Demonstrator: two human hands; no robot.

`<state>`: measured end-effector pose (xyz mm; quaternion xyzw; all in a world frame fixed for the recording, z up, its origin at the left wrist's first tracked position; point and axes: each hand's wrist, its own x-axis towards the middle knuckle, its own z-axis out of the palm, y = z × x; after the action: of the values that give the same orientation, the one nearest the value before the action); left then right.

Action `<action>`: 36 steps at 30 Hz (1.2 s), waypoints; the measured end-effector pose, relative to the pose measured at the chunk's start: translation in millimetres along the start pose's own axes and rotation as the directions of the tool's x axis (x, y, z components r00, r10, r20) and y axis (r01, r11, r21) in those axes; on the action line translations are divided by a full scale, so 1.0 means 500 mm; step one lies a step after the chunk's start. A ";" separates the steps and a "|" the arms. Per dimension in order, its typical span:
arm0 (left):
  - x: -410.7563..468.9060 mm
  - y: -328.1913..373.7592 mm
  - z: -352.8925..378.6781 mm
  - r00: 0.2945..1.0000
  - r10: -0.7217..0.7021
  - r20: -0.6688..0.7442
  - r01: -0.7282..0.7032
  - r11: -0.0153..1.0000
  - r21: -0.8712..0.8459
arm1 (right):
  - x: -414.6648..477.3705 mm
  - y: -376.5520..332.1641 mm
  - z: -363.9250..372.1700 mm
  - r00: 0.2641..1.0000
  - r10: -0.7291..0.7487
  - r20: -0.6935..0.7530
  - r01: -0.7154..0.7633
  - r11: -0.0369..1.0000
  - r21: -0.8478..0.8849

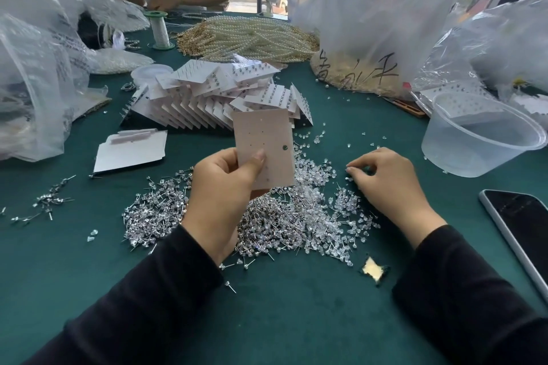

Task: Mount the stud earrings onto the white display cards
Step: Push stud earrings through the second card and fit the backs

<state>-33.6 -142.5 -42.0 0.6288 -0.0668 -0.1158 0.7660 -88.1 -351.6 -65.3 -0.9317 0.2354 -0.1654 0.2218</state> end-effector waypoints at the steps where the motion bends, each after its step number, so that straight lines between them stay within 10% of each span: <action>1: 0.000 -0.001 0.001 1.000 -0.011 0.004 0.011 1.000 -0.001 | 0.001 -0.001 -0.001 1.000 0.014 -0.002 -0.014 1.000 0.010; 20: -0.004 -0.022 0.010 0.988 -0.078 0.130 0.069 0.995 0.072 | 0.001 -0.010 -0.007 0.996 0.061 0.073 -0.066 0.996 0.067; 32: -0.007 -0.022 0.012 0.987 -0.102 0.123 0.096 0.994 0.054 | -0.054 -0.048 -0.041 0.974 -0.067 -0.215 0.160 0.878 0.450; 36: -0.009 -0.023 0.012 0.986 -0.103 0.128 0.097 0.994 0.056 | -0.074 -0.078 -0.026 0.928 -0.190 -0.321 0.301 0.890 0.342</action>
<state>-40.4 -148.9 -51.6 0.6412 -0.0881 -0.1934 0.7373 -110.0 -306.2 -42.4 -0.8595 0.1062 -0.3647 0.3421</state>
